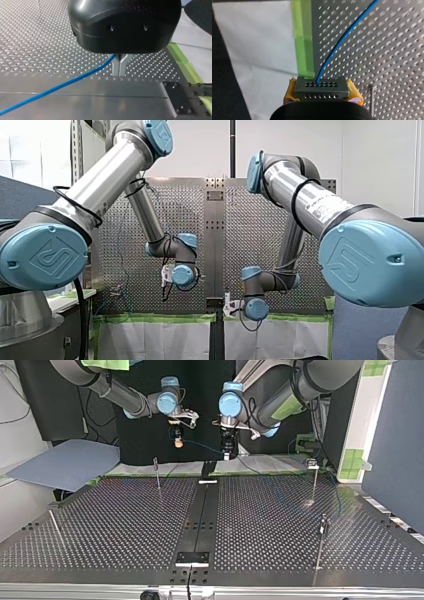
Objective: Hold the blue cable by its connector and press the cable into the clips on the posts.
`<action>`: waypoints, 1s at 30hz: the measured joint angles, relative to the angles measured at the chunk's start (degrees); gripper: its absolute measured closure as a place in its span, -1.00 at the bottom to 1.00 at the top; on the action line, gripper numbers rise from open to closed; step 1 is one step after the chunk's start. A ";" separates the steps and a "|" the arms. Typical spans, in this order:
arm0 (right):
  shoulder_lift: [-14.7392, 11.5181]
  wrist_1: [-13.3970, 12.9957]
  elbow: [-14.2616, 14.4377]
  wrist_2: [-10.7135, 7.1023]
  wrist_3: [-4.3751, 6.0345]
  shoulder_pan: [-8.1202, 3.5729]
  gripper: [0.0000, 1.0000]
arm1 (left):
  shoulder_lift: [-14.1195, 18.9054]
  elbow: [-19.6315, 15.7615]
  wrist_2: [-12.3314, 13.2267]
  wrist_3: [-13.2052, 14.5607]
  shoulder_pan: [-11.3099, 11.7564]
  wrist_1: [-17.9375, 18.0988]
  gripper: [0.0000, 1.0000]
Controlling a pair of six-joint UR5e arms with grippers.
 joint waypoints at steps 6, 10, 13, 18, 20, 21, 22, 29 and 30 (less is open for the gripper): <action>-0.66 -1.33 2.76 0.54 0.21 -0.82 1.00 | -2.86 1.50 -0.41 0.55 -1.18 0.32 1.00; -1.68 -2.23 4.60 0.58 0.63 -1.59 1.00 | -4.80 2.60 -0.59 0.87 -2.06 0.10 1.00; -2.59 -3.07 5.88 0.31 1.18 -2.38 1.00 | -6.24 3.71 -0.79 1.24 -2.95 -0.60 1.00; -4.60 -4.01 8.06 -0.57 2.24 -4.15 1.00 | -8.64 6.01 -2.41 0.93 -5.00 -1.03 1.00; -5.59 -3.95 9.05 -1.07 2.18 -5.12 1.00 | -9.84 7.20 -3.56 0.75 -6.18 -1.31 1.00; -6.31 -3.94 9.78 -1.58 2.03 -5.82 1.00 | -10.40 7.75 -4.02 0.67 -6.73 -1.46 1.00; -6.83 -3.95 10.30 -1.99 1.86 -6.35 1.00 | -10.96 8.33 -4.42 0.59 -7.29 -1.61 1.00; -8.62 -4.34 13.99 -5.44 0.66 -10.02 1.00 | -14.97 11.03 -5.53 0.22 -9.48 -2.33 1.00; -8.67 -4.49 14.52 -5.97 0.41 -10.56 1.00 | -15.41 11.21 -5.56 0.12 -9.54 -2.33 1.00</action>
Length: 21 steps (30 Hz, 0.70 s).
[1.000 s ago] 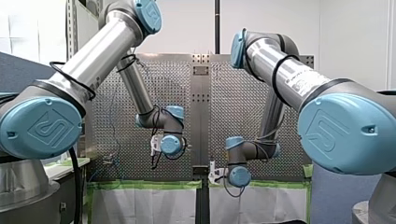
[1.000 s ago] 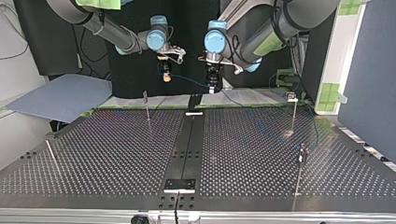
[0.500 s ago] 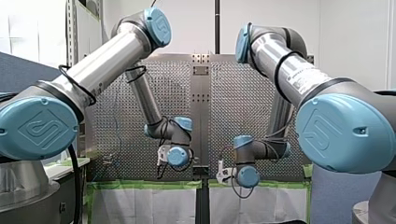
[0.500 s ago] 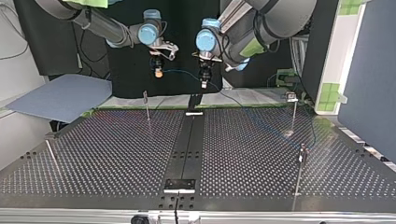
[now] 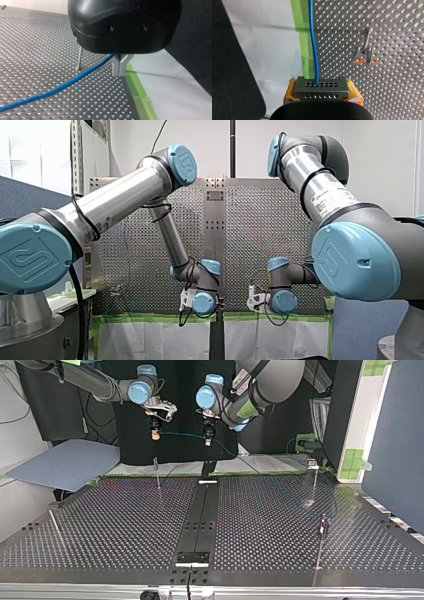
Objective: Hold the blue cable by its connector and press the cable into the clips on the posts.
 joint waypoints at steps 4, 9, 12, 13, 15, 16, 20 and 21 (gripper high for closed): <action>-0.04 -0.97 1.56 -1.38 -0.71 -1.56 1.00 | -2.01 1.06 0.03 -0.64 -0.40 -0.06 1.00; -0.06 -1.76 1.63 -2.36 -1.87 -4.04 1.00 | -3.08 3.13 0.06 -2.18 -1.46 -0.09 1.00; -0.05 -1.90 0.76 -2.68 -2.66 -5.66 1.00 | -3.18 4.50 0.11 -3.43 -1.97 -0.10 1.00; -0.05 -1.91 0.43 -2.81 -2.89 -6.03 1.00 | -3.18 4.86 0.13 -3.77 -2.11 -0.10 1.00; -0.04 -1.90 -0.44 -3.30 -3.45 -6.67 1.00 | -3.19 5.49 0.18 -4.37 -2.34 -0.10 1.00; -0.04 -1.88 -0.84 -3.59 -3.65 -6.90 1.00 | -3.19 5.65 0.18 -4.53 -2.40 -0.10 1.00; 0.00 -1.83 -2.59 -5.17 -4.03 -7.77 1.00 | -3.21 6.23 0.27 -5.11 -2.72 -0.10 1.00; 0.00 -1.81 -3.09 -5.71 -4.04 -8.04 1.00 | -3.21 6.48 0.30 -5.37 -2.90 -0.10 1.00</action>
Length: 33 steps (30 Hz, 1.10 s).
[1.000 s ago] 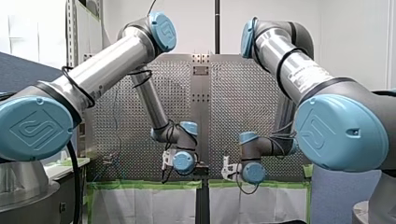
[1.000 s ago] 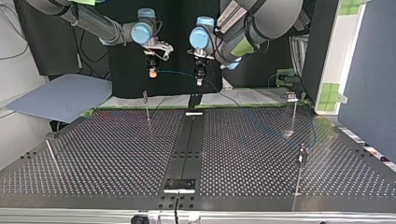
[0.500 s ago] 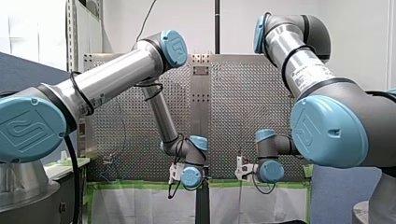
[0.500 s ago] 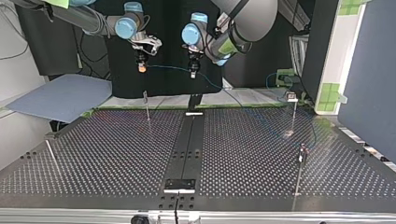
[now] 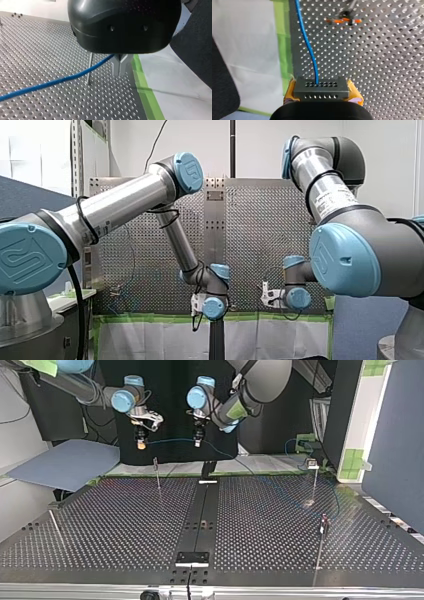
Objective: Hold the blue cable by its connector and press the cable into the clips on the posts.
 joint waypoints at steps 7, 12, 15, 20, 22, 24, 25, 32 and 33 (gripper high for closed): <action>0.11 -0.12 -1.52 -2.47 -0.10 -1.43 1.00 | -1.38 3.12 0.45 -2.91 -1.89 -1.18 1.00; 0.25 -0.16 -2.11 -3.14 -0.15 -2.48 1.00 | -3.98 5.85 -1.40 -5.25 -4.43 -3.14 1.00; 0.29 -0.16 -2.36 -3.42 -0.19 -3.13 1.00 | -4.90 7.26 -2.46 -6.13 -5.77 -3.94 1.00; 0.47 -0.16 -2.92 -4.60 -0.04 -4.05 1.00 | -5.27 9.48 -3.87 -6.34 -6.63 -5.54 1.00; 0.78 -0.14 -3.30 -5.13 0.06 -4.42 1.00 | -5.34 10.28 -4.53 -6.32 -6.64 -5.73 1.00; 1.37 0.08 -3.84 -5.45 0.06 -4.74 1.00 | -5.73 11.23 -5.31 -6.21 -6.62 -6.02 1.00; 1.65 0.26 -4.06 -5.54 0.04 -4.87 1.00 | -6.02 11.69 -5.57 -6.14 -6.62 -6.29 1.00; 2.35 1.65 -5.86 -7.26 1.07 -6.40 1.00 | -8.27 15.00 -6.38 -5.86 -6.80 -8.49 1.00; 2.37 1.98 -6.30 -7.81 1.41 -6.75 1.00 | -8.36 15.44 -6.45 -5.85 -6.81 -8.75 1.00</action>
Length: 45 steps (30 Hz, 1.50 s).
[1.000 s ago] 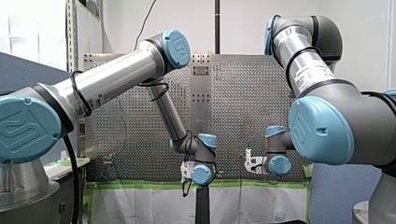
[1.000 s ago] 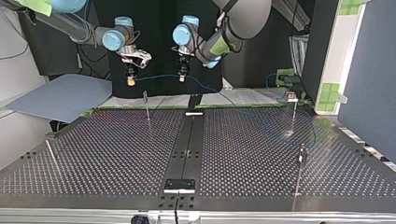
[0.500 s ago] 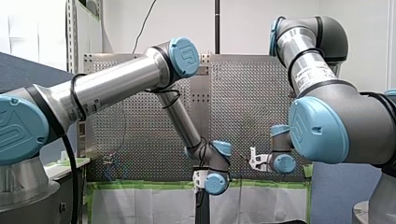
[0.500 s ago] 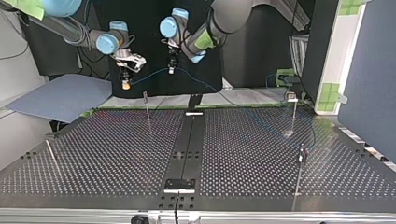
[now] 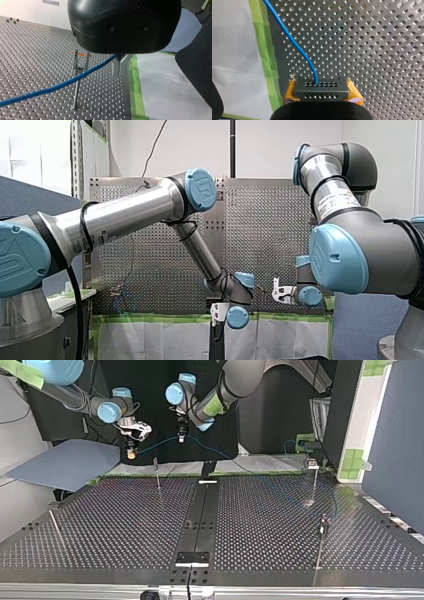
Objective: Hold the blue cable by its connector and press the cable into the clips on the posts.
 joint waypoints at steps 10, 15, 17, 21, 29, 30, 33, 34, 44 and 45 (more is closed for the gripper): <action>0.08 3.64 -4.05 -4.18 0.96 -2.34 1.00 | -0.18 4.98 -0.16 0.26 -0.04 -2.53 1.00; 0.17 3.50 -5.30 -6.61 2.29 -3.56 1.00 | -1.04 7.62 0.37 0.27 0.09 -3.00 1.00; 0.22 3.49 -5.70 -7.35 2.57 -3.80 1.00 | -2.02 8.84 0.80 0.25 0.13 -3.80 1.00; 0.34 3.48 -6.47 -8.16 3.15 -4.15 1.00 | -3.98 10.97 1.59 -0.09 0.01 -5.62 1.00; 2.42 5.01 -8.90 -8.30 3.35 -4.74 1.00 | -7.60 15.23 2.27 -0.87 0.25 -7.81 1.00; 2.96 5.57 -9.44 -8.28 3.12 -4.82 1.00 | -7.87 15.64 2.37 -0.97 0.34 -8.13 1.00; 3.79 7.00 -10.33 -8.26 2.98 -5.12 1.00 | -8.34 17.07 2.58 -1.36 0.61 -8.87 1.00; 3.91 7.41 -10.52 -8.25 3.12 -5.25 1.00 | -8.40 17.50 2.61 -1.44 0.69 -8.97 1.00; 4.15 9.71 -13.37 -9.04 4.31 -7.13 1.00 | -8.48 22.73 2.88 -1.65 1.44 -9.17 1.00; 4.15 10.02 -13.71 -9.27 4.32 -7.36 1.00 | -8.49 23.15 2.88 -1.65 1.49 -9.18 1.00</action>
